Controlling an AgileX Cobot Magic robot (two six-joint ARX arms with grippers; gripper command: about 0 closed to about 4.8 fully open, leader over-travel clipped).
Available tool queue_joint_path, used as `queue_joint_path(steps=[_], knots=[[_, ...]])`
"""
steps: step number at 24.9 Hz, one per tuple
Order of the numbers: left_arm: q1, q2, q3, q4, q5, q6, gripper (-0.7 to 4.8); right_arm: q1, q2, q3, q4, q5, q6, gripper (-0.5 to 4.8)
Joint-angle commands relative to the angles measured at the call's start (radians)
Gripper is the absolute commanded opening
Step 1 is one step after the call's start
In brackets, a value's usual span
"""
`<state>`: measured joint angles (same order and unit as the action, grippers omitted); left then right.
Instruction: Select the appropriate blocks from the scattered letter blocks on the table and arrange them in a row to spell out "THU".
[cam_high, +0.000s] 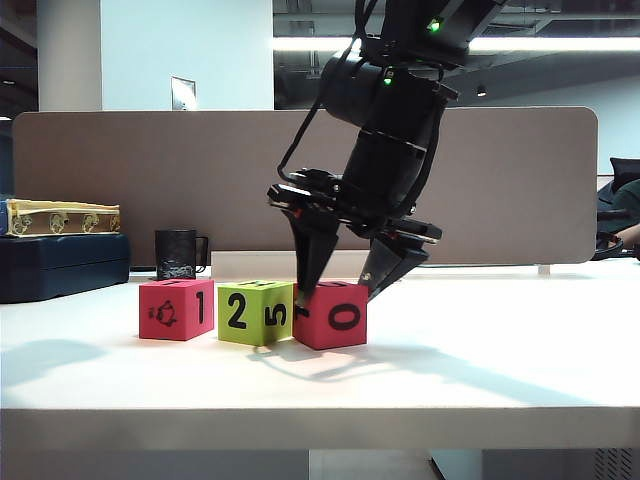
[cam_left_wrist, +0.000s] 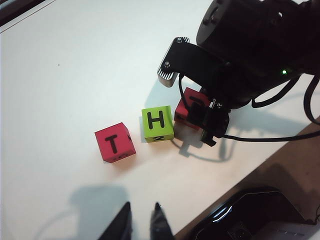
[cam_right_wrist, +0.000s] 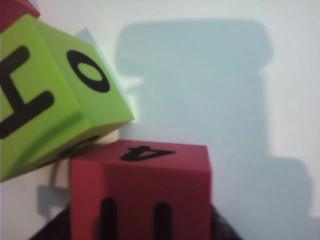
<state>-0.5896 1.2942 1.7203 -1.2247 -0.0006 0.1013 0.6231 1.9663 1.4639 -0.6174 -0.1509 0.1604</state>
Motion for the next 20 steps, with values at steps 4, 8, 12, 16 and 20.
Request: queue_joint_path(steps=[4,8,12,16,20], knots=[[-0.001,-0.003,0.002,-0.013,0.005,0.004,0.48,0.0,-0.012,0.0,-0.003,-0.016,0.003,4.14],[0.0,-0.003,0.002,-0.016,0.005,0.004,0.48,-0.008,-0.06,0.0,0.013,0.01,-0.026,4.32],[0.0,-0.003,0.002,-0.015,-0.007,0.005,0.48,-0.024,-0.134,0.0,0.029,0.049,-0.033,4.32],[0.006,-0.003,0.002,-0.014,-0.054,0.031,0.48,-0.043,-0.158,0.0,-0.02,0.185,-0.043,4.3],[0.042,-0.003,0.002,-0.008,-0.074,0.042,0.48,-0.074,-0.15,-0.001,-0.101,0.182,-0.057,3.01]])
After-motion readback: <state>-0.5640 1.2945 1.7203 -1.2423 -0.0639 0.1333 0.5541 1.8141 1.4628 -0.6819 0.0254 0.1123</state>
